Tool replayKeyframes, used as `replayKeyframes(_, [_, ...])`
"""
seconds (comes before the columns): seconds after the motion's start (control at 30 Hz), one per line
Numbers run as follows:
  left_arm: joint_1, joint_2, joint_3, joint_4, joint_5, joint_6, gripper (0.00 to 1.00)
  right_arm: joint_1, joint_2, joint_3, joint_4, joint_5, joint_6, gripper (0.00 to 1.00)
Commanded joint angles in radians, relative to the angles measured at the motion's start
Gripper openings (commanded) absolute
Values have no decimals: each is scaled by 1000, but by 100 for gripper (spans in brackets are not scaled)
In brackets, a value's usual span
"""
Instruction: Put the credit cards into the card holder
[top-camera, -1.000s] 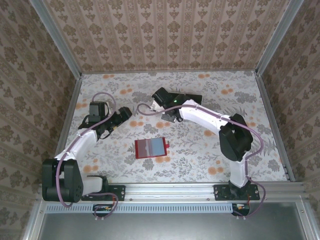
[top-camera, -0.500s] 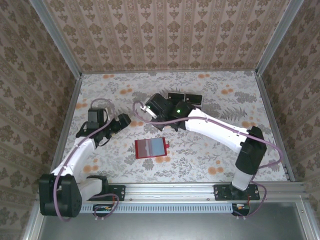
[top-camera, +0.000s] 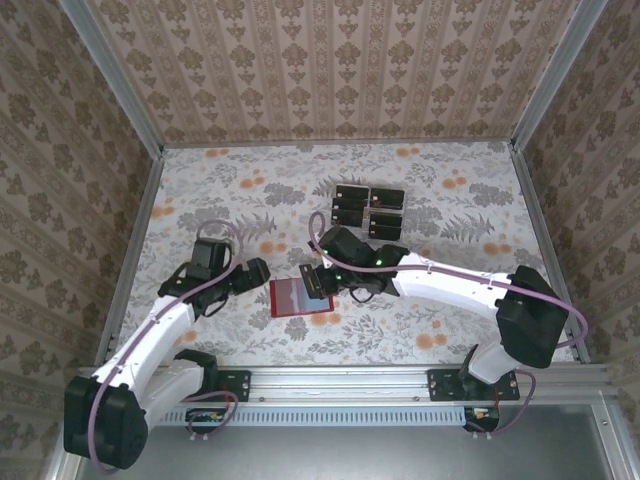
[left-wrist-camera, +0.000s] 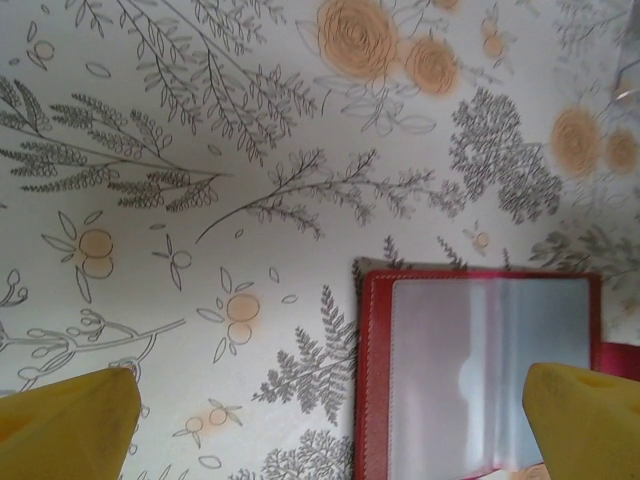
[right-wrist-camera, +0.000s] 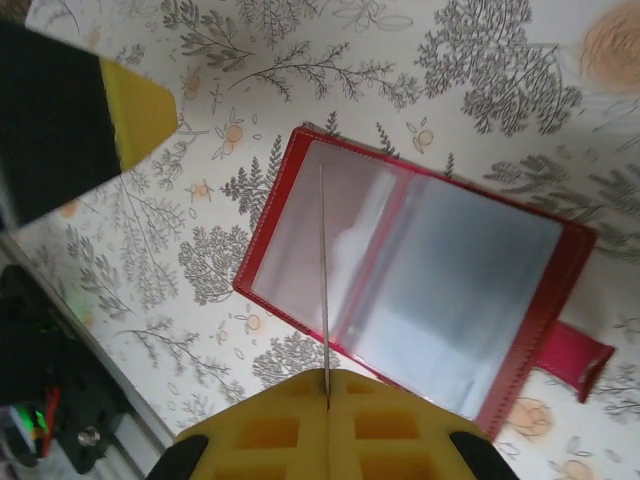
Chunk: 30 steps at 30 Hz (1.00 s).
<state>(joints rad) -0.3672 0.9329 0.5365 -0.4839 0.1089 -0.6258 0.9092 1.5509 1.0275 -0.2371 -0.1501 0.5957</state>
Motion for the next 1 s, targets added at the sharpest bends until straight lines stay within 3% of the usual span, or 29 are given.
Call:
replayKeyframes(0.0, [-44,3,-2,-39,-104,12,100,-21,23,-44,161,-90,123,0])
replayKeyframes(0.4, [-170,45,6,-67,-216,14,100,-123,103,-164,355,-220,203,0])
replayKeyframes(0.97, [-308,174,23,13,-277,18,100,-198,126,-261,400,-220,199,0])
